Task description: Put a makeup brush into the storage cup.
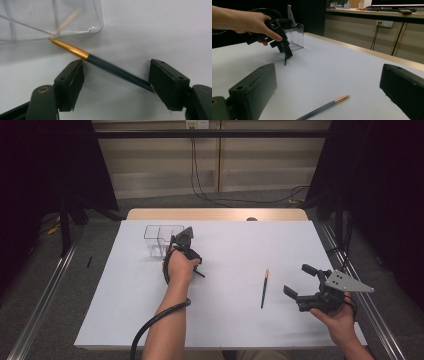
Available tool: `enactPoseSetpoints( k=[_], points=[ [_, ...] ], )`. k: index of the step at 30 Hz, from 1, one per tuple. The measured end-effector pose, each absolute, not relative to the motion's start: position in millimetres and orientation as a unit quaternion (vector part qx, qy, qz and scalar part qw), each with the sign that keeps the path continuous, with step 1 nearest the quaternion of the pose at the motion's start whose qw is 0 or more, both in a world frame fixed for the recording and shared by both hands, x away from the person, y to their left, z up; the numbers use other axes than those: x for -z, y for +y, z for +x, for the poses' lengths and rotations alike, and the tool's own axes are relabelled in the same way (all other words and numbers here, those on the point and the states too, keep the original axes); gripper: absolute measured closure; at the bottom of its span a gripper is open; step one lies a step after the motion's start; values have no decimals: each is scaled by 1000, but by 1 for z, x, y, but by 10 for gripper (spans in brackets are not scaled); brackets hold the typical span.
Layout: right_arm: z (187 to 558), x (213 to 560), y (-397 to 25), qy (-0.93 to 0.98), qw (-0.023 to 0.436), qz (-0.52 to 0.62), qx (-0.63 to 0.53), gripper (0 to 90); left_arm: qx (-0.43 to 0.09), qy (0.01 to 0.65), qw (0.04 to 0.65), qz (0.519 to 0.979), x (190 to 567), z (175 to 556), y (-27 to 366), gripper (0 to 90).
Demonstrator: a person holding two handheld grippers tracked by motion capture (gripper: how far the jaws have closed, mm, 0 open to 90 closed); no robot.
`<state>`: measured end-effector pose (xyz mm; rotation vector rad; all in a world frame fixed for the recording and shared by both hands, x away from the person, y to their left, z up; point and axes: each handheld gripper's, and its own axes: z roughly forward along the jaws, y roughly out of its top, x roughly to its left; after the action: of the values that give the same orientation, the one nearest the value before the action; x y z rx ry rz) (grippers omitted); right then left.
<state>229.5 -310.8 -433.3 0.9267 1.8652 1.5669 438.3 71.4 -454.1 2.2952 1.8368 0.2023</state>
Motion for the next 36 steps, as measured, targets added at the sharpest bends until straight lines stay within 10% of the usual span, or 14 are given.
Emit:
enactPoseSetpoints(
  k=[36],
  points=[
    [231, 434, -307, 692, 264, 342, -578, 5, -28, 588, 77, 805, 445, 422, 97, 832]
  ],
)
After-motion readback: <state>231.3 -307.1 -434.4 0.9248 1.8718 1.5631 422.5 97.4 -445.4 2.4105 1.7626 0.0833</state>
